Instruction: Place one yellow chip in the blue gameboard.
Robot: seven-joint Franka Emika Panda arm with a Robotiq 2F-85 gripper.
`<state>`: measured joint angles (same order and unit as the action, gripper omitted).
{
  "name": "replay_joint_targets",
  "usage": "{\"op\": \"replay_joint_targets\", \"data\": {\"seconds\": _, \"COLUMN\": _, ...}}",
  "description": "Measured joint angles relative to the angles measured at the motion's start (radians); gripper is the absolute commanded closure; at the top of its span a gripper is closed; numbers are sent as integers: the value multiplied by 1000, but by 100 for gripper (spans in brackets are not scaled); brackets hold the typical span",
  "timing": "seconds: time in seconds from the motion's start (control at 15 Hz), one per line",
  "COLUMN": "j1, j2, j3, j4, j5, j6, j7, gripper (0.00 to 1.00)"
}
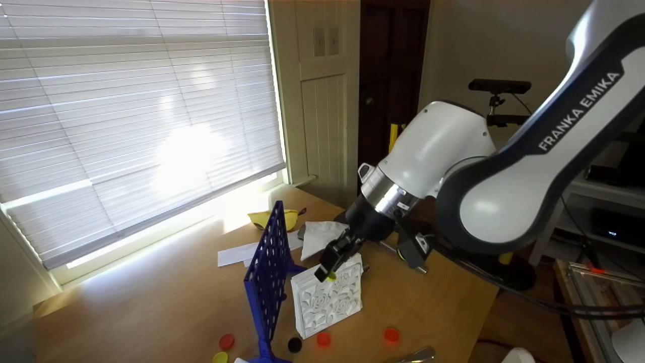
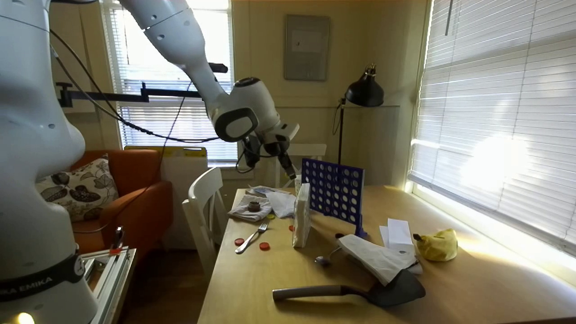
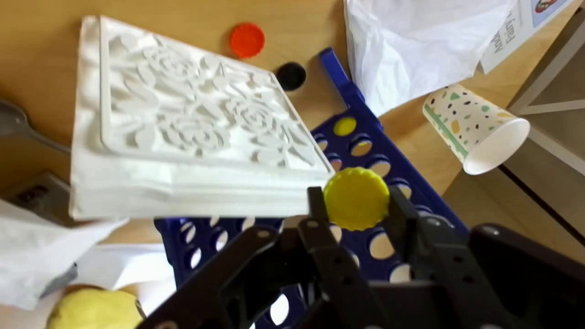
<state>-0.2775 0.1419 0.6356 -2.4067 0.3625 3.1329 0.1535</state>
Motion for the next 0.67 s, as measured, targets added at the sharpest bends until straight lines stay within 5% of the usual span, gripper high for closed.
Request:
{"op": "replay_joint_targets", "data": {"seconds": 0.47, "j1": -561, "j2": 149, "j3": 462, "j4": 138, "j5": -7, "j6": 1, "j7": -511, "gripper": 90}}
{"op": "replay_joint_targets", "data": {"seconds": 0.53, "j1": -646, "j2": 177, "j3": 529, "j4": 136, "j5": -7, "j6": 1, "j7": -574, "gripper": 65}}
{"op": "replay_joint_targets", "data": {"seconds": 0.67, "j1": -677, "j2": 193, "j3": 541, "j4": 135, "j5": -7, "j6": 1, "j7": -590, "gripper": 65}}
